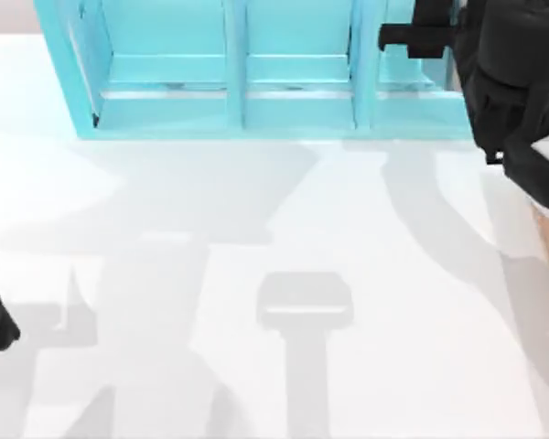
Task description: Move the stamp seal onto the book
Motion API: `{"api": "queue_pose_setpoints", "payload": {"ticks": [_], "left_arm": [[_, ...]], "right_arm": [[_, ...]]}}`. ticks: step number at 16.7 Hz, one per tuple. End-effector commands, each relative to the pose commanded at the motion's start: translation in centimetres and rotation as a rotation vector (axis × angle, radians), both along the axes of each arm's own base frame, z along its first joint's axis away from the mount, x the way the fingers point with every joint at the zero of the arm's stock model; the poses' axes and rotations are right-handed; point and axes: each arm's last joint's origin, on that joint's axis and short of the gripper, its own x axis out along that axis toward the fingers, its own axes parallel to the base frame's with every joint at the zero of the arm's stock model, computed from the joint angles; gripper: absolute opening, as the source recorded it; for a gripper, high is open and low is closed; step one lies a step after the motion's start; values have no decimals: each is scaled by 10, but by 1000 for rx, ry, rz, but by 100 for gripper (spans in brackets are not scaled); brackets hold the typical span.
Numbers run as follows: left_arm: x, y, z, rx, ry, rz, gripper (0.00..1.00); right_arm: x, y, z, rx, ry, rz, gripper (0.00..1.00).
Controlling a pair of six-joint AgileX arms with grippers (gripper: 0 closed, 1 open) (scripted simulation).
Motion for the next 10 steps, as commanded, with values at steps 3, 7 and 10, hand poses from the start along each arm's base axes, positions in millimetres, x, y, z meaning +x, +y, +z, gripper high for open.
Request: {"api": "queue_pose_setpoints", "payload": {"ticks": [3,7,10], "left_arm": [[0,0,0,0,0,0,100],[0,0,0,0,0,0,100],[0,0,0,0,0,0,100]], "right_arm": [[-49,-7,31,9,-1,5,0],[-86,-13,41,4,20,10,0],[-90,-14,41,2,23,10,0]]}}
